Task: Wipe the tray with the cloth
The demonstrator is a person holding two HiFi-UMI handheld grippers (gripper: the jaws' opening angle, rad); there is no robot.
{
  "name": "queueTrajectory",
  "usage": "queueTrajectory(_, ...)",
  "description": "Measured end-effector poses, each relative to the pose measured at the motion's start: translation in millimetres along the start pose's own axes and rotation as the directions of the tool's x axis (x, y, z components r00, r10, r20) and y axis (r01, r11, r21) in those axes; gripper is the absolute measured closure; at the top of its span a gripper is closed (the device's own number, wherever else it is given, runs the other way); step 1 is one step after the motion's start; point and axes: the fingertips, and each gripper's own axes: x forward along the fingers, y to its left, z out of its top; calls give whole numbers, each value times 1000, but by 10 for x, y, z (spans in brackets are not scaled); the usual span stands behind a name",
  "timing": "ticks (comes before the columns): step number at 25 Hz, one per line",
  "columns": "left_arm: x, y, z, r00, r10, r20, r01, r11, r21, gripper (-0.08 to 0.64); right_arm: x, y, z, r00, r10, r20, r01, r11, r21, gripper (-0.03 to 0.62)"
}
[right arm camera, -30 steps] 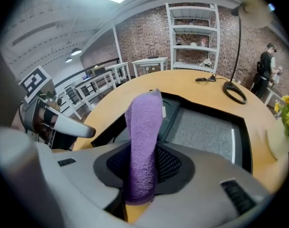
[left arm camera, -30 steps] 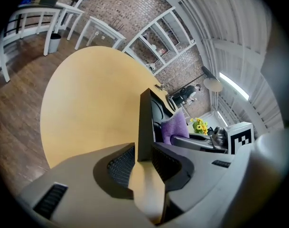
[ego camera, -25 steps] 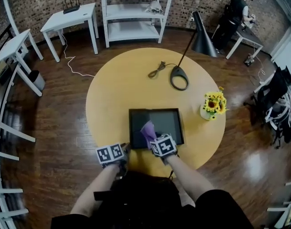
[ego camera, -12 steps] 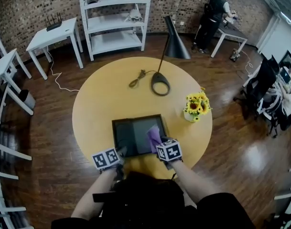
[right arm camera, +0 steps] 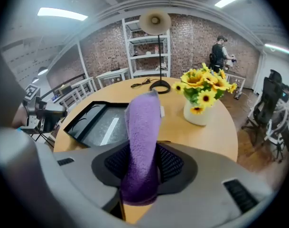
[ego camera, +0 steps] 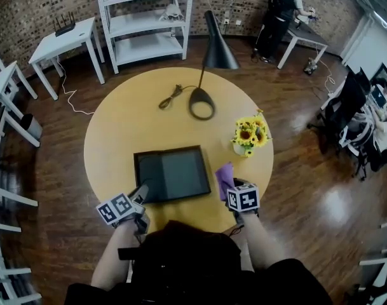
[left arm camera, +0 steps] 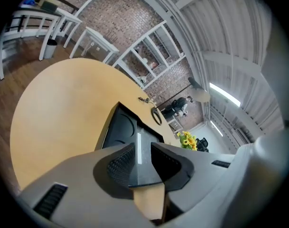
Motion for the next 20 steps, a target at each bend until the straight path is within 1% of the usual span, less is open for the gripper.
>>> queueTrajectory(2,-67,-60,89,999,-9,38,9,1000,-2,457,2,-95,-91,1000,-17,-4,17,999,31,435)
queueTrajectory(4,-121,-116,154,998,-21,59,22,1000,-10,457,32,-179,-164,999,-40,-6,41,998,52,427)
queueTrajectory(6,-177,-130,202,997,-18,73,19,1000,-17,457,77,-225,-197,998,-65,-1,65,995,72,376)
queueTrajectory(8,-234,-137,213,996,-9,89,11,1000,-23,456,60,-246,-182,996,-81,31,78,992,104,374)
queueTrajectory(10,-288,-179,229,994,-13,112,16,1000,-25,456,-16,-235,-87,992,-72,100,57,989,138,376)
queueTrajectory(12,-346,-260,289,988,-43,147,44,999,-8,457,-121,-174,73,981,-21,195,-11,987,161,376)
queueTrajectory(13,-380,-314,328,983,-70,168,69,998,13,457,-194,-141,157,969,8,248,-52,984,168,389)
queueTrajectory(14,-423,-373,369,976,-105,188,98,994,43,472,-287,-116,235,953,32,303,-87,981,172,434)
queueTrajectory(15,-482,-435,410,968,-140,208,126,989,79,504,-395,-102,300,934,47,353,-114,979,171,461)
queueTrajectory(16,-552,-493,446,959,-174,225,152,982,112,508,-505,-98,346,918,56,392,-131,977,167,478)
queueTrajectory(17,-625,-542,476,946,-211,244,184,974,131,513,-604,-94,379,906,64,419,-143,977,160,510)
queueTrajectory(18,-702,-591,519,930,-251,270,220,966,139,545,-688,-84,414,897,74,436,-155,976,152,532)
queueTrajectory(20,-871,-694,679,887,-315,338,275,948,160,551,-821,-48,536,877,91,472,-178,974,142,534)
